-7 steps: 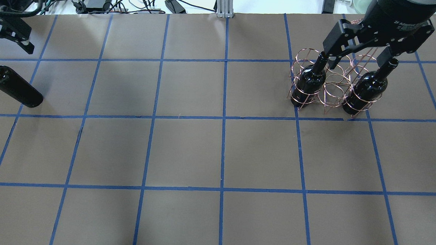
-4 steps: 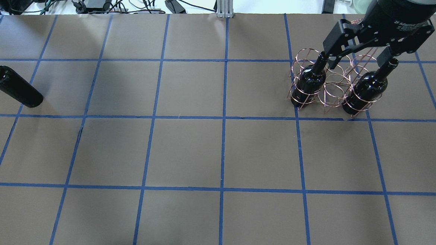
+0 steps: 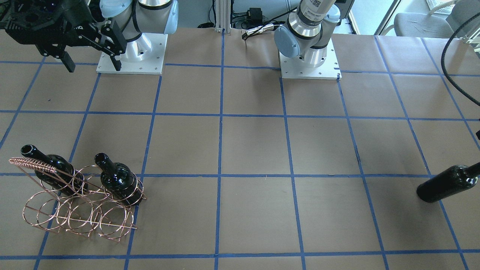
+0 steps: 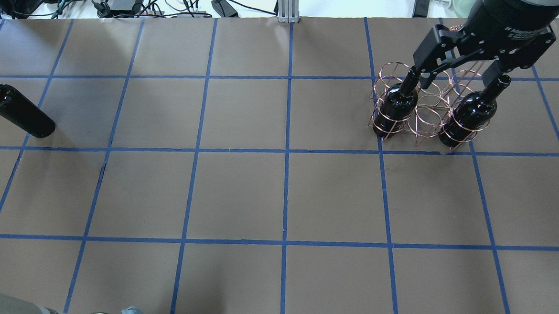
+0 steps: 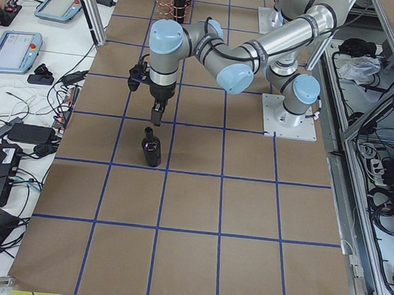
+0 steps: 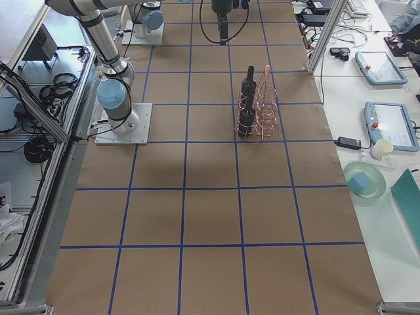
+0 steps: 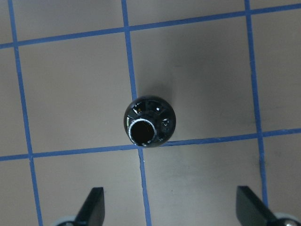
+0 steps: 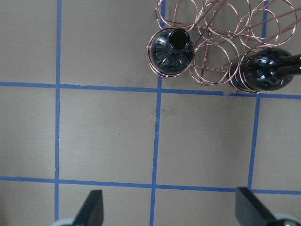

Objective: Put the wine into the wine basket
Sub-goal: 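Move the left gripper down over the lying dark wine bottle's neck, then close the left gripper on the bottle neck and lift it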

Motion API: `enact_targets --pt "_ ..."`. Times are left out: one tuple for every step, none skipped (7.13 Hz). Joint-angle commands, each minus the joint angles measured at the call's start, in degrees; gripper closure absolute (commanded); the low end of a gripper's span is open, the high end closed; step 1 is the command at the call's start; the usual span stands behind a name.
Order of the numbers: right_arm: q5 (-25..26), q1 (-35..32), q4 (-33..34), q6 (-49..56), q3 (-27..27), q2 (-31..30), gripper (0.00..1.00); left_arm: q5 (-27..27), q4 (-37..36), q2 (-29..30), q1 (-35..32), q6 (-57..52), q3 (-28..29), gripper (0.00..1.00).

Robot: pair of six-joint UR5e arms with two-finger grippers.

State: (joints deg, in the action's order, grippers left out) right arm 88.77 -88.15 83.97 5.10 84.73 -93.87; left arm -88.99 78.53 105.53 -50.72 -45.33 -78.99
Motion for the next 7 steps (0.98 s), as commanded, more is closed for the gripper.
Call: enact_targets --pt "-0.18 0.0 -0.21 -0.09 0.0 0.09 0.0 0.13 -2.67 4.58 0.71 -0.21 0.07 0.1" --pt "-0.09 0.0 -0.21 0.0 0.0 0.09 0.0 0.04 -3.55 5.73 0.63 0.15 0.16 0.1" --pt "-0.09 0.0 -0.21 0.0 0.09 0.09 0.0 0.22 -3.82 6.18 0.63 2.85 -0.02 0.1" --pt "-0.18 0.0 -0.12 0.0 0.09 0.09 0.0 0.3 -3.82 6.36 0.63 3.49 -0.11 0.18" --pt "-0.18 0.08 -0.12 -0.09 0.09 0.17 0.0 2.05 -3.82 6.44 0.63 3.93 -0.19 0.21" --pt "-0.18 0.09 -0.12 -0.17 0.09 0.09 0.0 3.28 -3.82 6.53 0.63 4.54 -0.54 0.21" --pt "-0.18 0.09 -0.12 -0.09 0.09 0.0 0.0 2.77 -3.64 6.79 0.63 4.11 -0.81 0.25"
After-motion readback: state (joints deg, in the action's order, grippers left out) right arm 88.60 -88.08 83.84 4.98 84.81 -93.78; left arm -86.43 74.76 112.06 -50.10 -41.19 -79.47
